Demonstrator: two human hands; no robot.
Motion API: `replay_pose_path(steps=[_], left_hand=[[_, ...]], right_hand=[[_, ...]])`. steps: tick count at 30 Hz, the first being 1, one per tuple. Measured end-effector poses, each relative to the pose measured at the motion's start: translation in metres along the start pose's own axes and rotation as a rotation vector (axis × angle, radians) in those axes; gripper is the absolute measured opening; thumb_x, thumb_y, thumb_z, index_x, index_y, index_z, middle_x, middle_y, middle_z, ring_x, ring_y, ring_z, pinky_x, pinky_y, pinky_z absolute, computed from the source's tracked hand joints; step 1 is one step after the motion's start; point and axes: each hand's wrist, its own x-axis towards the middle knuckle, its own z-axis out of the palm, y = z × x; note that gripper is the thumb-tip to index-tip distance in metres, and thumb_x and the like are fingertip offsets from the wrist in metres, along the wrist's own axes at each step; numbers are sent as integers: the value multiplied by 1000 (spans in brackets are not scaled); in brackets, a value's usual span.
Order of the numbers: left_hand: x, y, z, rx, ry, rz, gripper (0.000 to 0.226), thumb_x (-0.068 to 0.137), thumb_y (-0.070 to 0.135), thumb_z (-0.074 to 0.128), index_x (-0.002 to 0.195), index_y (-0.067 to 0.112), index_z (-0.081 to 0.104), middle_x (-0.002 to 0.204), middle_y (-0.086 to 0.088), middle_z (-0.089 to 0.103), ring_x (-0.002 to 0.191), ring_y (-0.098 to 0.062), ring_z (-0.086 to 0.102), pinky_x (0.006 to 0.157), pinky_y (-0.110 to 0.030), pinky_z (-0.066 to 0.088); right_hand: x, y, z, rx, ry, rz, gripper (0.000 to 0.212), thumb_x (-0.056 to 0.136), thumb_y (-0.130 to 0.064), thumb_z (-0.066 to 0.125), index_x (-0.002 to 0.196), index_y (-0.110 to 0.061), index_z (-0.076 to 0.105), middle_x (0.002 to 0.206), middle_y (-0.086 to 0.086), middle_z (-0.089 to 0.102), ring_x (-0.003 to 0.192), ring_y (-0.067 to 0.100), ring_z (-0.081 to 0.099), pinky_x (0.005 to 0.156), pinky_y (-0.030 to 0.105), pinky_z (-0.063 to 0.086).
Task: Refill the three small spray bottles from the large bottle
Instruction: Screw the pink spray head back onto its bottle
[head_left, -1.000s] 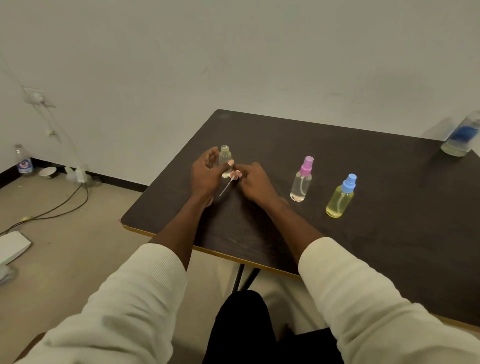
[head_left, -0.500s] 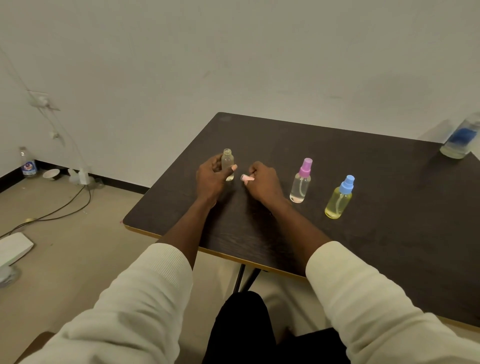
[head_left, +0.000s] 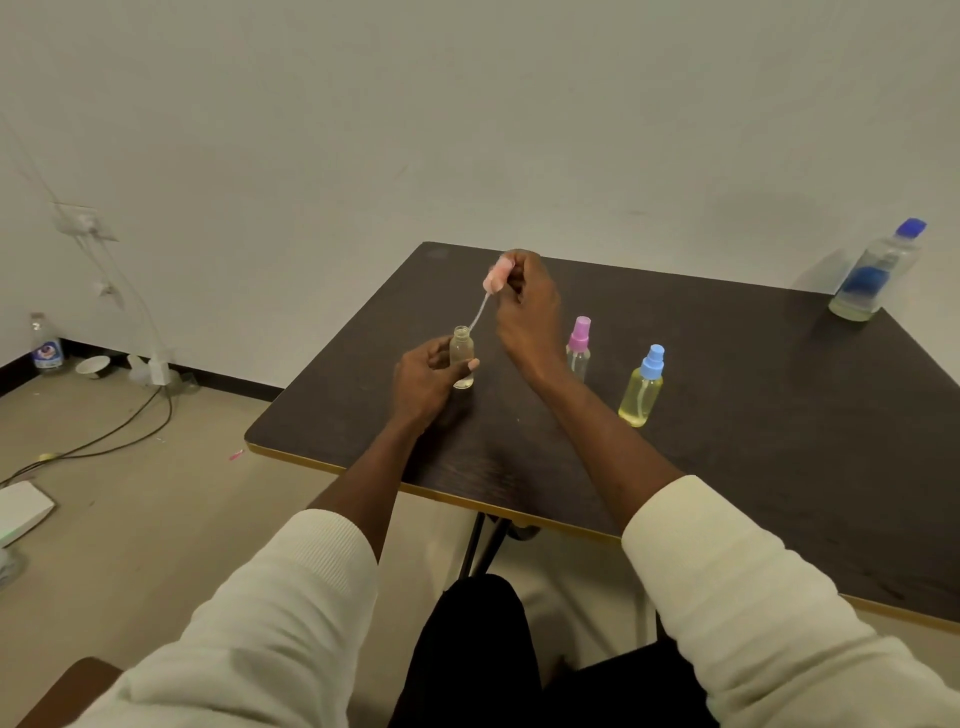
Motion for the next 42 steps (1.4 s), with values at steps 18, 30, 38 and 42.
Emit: replay_pose_path(steps=[18,30,38,42], left_hand=[[-11,3,0,66,-26,40,49,84,24,79,129,13,64,116,1,72,94,1,66,79,-11,50],[-11,2,-2,52,-44,73,26,84,22,78,109,18,72,95,10,75,89,1,70,79,-20,55],[-11,1,-1,132,-11,82,31,85,26,77,114,16,71,96,4,73,87,0,67,71,-11,51],[-9,0,-1,105,-14,74,31,84,25,78,112,15,72,97,4,74,83,5,67,70,-10,51]], right_hand=[[-8,14,8,-236,-277,-15,19,94,-4,47,92,-17,60,86,-3,66,81,14,64,69,26,53],[-10,26,7,-322,-350,126,19,88,-3,62,103,-11,70,98,2,70,89,13,63,70,18,48],[-12,28,8,-294,-313,201,36,74,-23,83,95,-6,60,87,2,62,70,6,54,57,13,43],[-12,27,9,-315,-385,172,41,83,-12,70,122,-7,61,116,7,67,105,19,62,94,36,51]])
